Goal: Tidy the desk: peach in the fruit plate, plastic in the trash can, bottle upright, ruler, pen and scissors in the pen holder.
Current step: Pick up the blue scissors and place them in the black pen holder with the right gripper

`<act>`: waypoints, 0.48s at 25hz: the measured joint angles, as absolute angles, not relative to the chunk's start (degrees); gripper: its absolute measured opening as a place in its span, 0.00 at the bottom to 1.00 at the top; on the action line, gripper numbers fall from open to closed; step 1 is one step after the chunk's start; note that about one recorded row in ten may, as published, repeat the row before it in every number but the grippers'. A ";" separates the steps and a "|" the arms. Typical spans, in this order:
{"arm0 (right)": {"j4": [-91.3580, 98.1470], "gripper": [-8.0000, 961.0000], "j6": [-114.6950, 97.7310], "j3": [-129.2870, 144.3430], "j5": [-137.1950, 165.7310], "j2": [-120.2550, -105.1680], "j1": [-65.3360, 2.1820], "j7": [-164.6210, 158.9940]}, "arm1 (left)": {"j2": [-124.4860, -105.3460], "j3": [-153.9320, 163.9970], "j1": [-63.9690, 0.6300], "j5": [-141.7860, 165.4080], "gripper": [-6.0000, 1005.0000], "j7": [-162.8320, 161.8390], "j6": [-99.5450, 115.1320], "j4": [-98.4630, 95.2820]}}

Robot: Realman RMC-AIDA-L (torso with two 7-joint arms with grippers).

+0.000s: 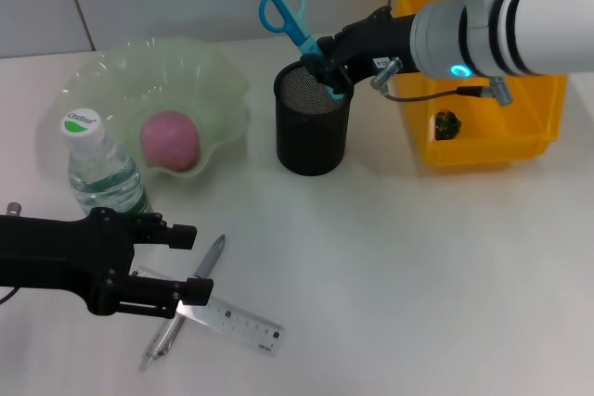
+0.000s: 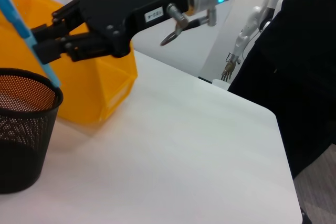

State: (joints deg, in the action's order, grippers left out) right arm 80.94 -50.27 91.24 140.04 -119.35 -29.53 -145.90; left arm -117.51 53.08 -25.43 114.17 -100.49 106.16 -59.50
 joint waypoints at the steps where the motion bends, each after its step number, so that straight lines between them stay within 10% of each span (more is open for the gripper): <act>1: 80.10 0.24 -49.06 91.43 139.40 -119.35 -29.53 -145.48 | -117.51 53.09 -25.46 114.16 0.78 -100.51 106.17 -59.50; 12: 70.84 0.24 -39.91 93.16 132.59 -119.31 -30.30 -141.09 | -117.48 53.08 -25.77 114.17 0.78 -100.55 106.01 -59.20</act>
